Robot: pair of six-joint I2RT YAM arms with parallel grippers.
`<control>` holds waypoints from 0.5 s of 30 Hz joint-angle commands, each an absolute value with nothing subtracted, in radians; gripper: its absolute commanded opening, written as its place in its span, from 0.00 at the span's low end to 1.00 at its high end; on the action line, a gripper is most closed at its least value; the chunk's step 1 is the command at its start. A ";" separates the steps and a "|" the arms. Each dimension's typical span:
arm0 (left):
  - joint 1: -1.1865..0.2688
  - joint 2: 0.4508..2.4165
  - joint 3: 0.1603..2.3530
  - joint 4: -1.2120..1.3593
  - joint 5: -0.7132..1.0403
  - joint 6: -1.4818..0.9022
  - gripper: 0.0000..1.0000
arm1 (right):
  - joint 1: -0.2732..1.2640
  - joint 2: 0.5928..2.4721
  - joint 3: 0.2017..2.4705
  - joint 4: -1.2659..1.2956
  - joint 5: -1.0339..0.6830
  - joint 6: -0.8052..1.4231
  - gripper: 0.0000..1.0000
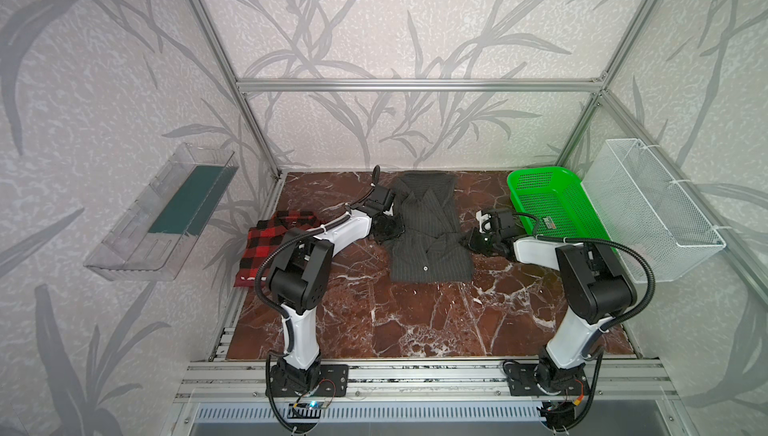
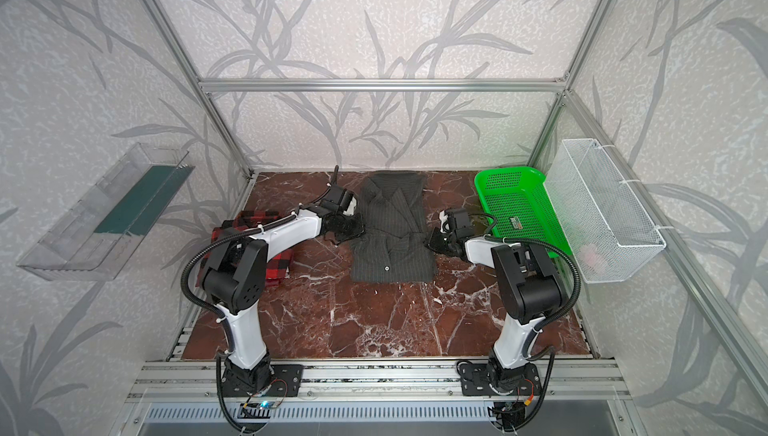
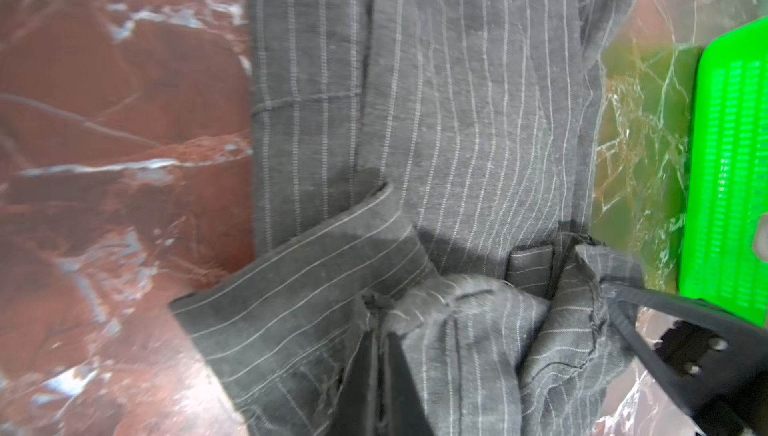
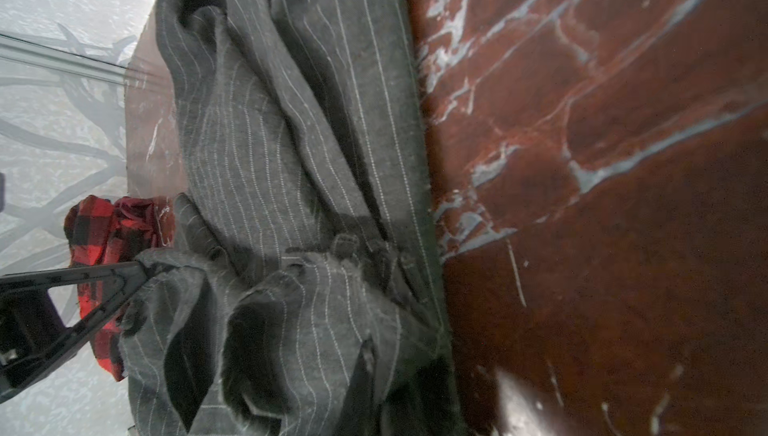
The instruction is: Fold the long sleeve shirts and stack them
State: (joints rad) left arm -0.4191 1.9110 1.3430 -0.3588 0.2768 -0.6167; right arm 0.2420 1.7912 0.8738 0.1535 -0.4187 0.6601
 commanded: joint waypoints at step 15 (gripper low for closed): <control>-0.296 1.795 1.138 -0.300 0.154 -0.707 0.64 | 0.236 1.623 0.928 -0.040 -0.370 0.577 0.42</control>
